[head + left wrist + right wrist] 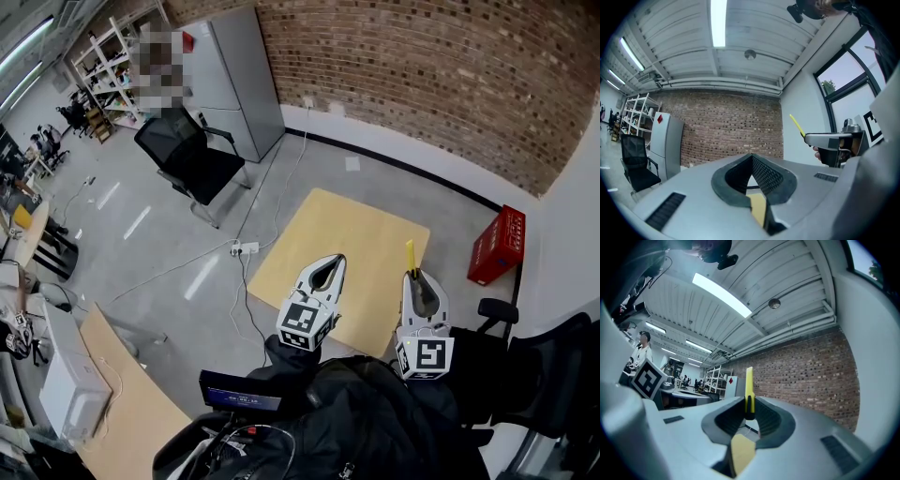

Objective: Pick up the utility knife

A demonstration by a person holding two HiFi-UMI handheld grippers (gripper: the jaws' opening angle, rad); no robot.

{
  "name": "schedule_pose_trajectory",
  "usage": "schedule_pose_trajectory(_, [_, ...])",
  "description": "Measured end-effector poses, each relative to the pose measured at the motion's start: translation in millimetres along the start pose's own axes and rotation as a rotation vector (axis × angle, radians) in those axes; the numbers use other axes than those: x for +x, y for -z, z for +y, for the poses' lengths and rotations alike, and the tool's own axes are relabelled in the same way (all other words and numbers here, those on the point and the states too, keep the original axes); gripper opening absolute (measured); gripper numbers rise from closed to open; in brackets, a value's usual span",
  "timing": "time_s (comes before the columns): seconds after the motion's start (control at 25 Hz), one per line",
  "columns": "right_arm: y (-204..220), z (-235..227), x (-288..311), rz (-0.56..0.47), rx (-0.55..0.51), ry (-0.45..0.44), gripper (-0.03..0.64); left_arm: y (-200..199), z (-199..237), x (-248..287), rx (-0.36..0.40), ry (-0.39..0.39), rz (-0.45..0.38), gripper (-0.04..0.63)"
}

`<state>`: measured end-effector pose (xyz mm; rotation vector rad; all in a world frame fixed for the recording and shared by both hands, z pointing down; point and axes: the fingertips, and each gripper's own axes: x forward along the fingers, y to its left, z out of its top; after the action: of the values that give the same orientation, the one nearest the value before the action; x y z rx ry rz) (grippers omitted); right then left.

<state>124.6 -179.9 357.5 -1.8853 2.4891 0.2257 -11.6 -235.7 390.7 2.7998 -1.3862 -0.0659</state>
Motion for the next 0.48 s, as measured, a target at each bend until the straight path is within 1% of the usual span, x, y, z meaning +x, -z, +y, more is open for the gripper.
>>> schedule_pose_trajectory(0.48, [2.8,-3.9,4.1,0.004,0.004,0.006,0.067,3.0,2.4,4.6,-0.003,0.0,0.005,0.0])
